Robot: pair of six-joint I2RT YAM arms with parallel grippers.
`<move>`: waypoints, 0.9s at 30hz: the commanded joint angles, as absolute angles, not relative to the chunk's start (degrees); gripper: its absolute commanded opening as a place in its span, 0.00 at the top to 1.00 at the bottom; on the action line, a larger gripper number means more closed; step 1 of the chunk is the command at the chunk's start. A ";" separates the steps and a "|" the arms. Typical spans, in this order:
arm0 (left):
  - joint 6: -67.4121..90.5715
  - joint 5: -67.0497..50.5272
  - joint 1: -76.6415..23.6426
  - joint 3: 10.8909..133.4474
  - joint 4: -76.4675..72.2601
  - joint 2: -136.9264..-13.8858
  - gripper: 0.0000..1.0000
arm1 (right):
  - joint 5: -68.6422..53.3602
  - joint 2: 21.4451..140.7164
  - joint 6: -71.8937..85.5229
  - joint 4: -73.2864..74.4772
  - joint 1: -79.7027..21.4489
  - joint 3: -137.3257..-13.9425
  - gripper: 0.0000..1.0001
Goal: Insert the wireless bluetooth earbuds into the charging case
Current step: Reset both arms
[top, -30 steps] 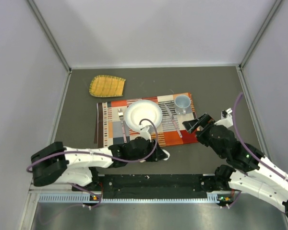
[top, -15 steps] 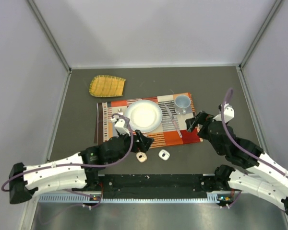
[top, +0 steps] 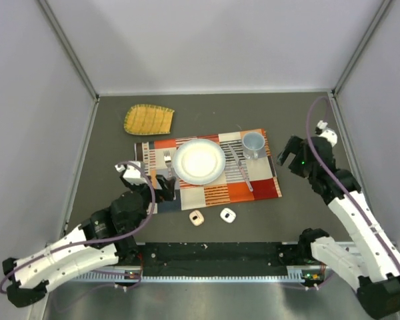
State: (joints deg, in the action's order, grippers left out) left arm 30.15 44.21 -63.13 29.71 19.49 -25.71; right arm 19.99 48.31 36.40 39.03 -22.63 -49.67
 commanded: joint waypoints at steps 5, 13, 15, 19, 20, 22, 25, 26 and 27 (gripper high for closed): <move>16.97 8.93 -27.85 29.70 16.09 -26.08 0.01 | 2.54 51.68 28.57 38.58 -5.01 -51.77 0.01; 19.43 -2.04 -8.70 40.51 18.55 -38.07 0.01 | 11.49 45.91 29.18 30.79 -4.83 -44.50 0.01; 20.13 1.56 -8.61 39.56 16.27 -34.64 0.01 | 13.18 42.64 28.66 27.70 -4.75 -40.89 0.01; 19.86 0.36 -8.79 35.26 13.53 -29.89 0.01 | 16.51 34.13 20.50 17.68 -5.70 -30.17 0.01; 18.73 -1.65 -8.70 34.55 13.45 -28.49 0.01 | 18.00 33.32 17.43 16.71 -5.97 -29.45 0.01; 19.94 -0.71 -8.79 32.88 13.88 -27.16 0.01 | 22.04 32.17 16.62 16.35 -5.89 -28.13 0.01; 20.74 1.30 -8.70 31.64 14.33 -24.79 0.01 | 23.47 31.12 16.44 13.99 -5.98 -26.64 0.01; 21.26 1.75 -8.79 31.47 14.24 -24.61 0.01 | 23.21 30.94 16.52 13.10 -5.98 -26.28 0.01; 21.97 2.37 -8.70 31.55 14.24 -24.44 0.01 | 23.20 31.02 16.78 11.09 -5.98 -26.02 0.01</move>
